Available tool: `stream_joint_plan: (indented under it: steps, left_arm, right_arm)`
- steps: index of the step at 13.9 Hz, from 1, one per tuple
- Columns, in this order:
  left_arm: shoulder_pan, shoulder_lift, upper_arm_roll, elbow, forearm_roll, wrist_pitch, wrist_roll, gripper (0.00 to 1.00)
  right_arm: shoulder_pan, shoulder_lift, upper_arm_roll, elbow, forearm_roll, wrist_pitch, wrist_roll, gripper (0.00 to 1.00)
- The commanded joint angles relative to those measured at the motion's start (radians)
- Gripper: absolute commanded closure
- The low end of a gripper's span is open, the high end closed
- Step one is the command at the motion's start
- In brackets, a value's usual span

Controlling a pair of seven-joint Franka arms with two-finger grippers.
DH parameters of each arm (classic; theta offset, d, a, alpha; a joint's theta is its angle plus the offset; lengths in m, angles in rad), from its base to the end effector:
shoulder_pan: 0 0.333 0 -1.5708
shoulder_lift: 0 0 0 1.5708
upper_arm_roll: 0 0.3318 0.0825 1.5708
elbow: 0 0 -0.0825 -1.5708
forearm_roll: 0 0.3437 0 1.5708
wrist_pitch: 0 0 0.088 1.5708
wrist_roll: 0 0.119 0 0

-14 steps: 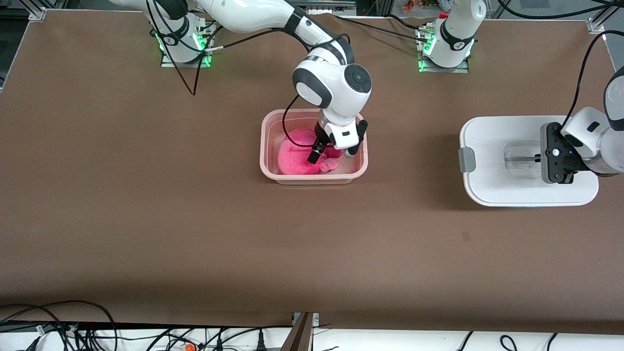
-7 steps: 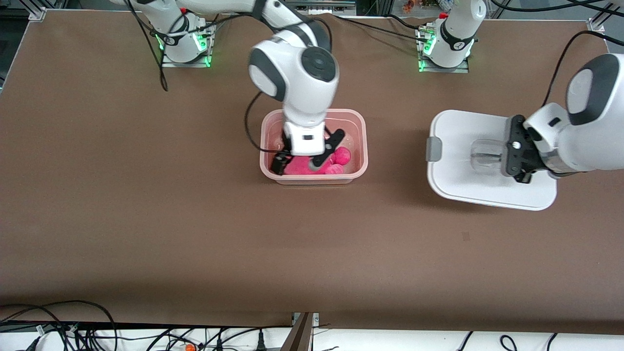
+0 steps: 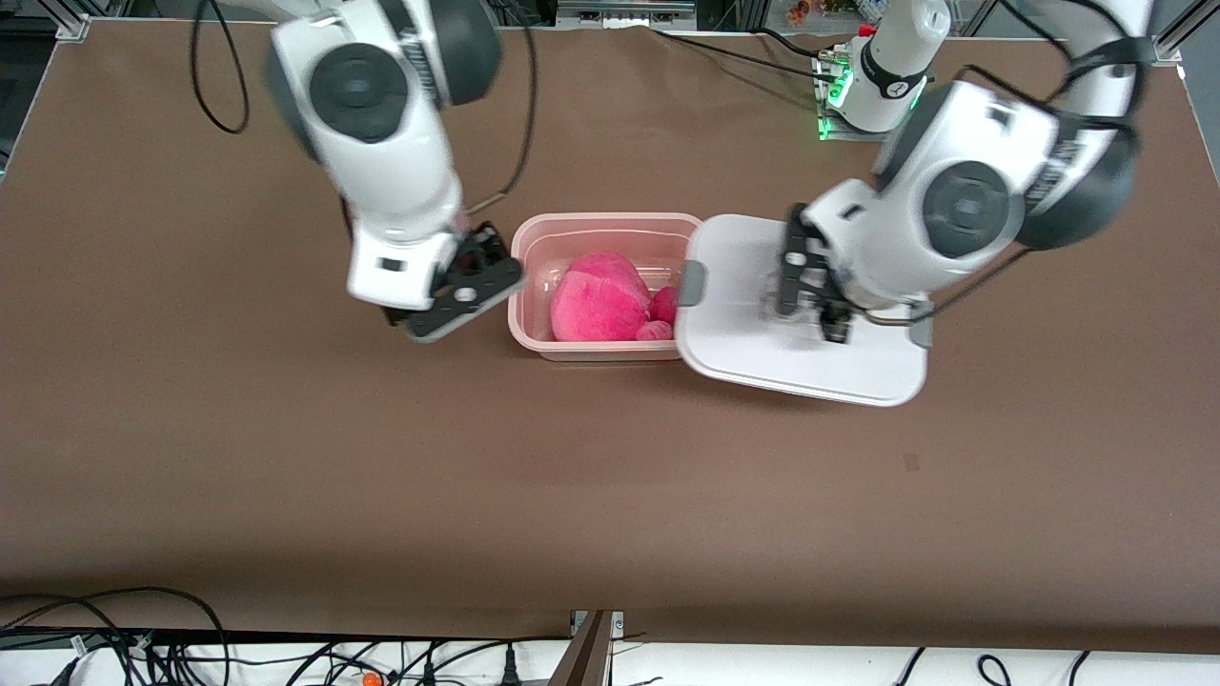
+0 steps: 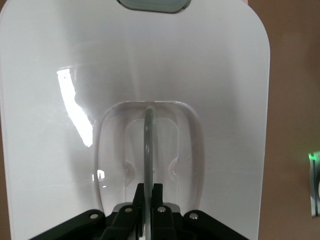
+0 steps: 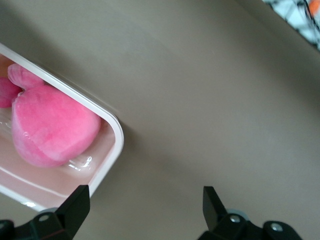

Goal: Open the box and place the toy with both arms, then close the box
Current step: 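Lower the lid onto the box with the left gripper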

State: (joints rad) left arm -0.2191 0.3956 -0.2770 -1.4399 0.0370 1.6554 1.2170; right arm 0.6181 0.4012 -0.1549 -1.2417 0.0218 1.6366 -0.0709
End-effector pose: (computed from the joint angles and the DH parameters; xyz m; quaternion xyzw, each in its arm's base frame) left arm 0.5604 -0.2675 0.4716 0.6544 -0.7508 -0.0648 0.0620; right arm 0.5626 0.3068 0.5465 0.9630 0.2689 0.0029 0.0191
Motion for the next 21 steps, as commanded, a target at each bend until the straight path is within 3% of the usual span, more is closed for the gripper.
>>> stream_joint_plan:
  steps: [1, 3, 5, 9, 12, 14, 21]
  left_arm:
    - [-0.123, 0.045, 0.012, 0.012, 0.000, 0.070, -0.111, 1.00]
    - [-0.207, 0.080, 0.013, 0.012, 0.009, 0.124, -0.235, 1.00]
    - [-0.281, 0.126, 0.018, 0.024, 0.008, 0.149, -0.252, 1.00]
    - [-0.359, 0.175, 0.024, 0.041, 0.018, 0.199, -0.388, 1.00]
    - [-0.371, 0.193, 0.022, 0.047, 0.027, 0.204, -0.441, 1.00]
    - [-0.378, 0.210, 0.024, 0.064, 0.029, 0.204, -0.467, 1.00]
    - [-0.385, 0.252, 0.025, 0.085, 0.035, 0.247, -0.505, 1.00]
  right_arm:
    - [0.005, -0.229, -0.113, -0.269, 0.101, 0.028, 0.045, 0.00]
    - [-0.030, -0.326, -0.141, -0.365, 0.102, 0.019, 0.075, 0.00]
    - [-0.122, -0.369, -0.106, -0.395, 0.104, -0.024, 0.157, 0.00]
    - [-0.387, -0.390, 0.102, -0.386, 0.102, -0.058, 0.161, 0.00]
    - [-0.469, -0.383, 0.123, -0.384, 0.096, -0.054, 0.146, 0.00]
    - [-0.549, -0.386, 0.176, -0.386, 0.093, -0.061, 0.155, 0.00]
    - [-0.558, -0.366, 0.149, -0.351, 0.054, -0.047, 0.149, 0.00]
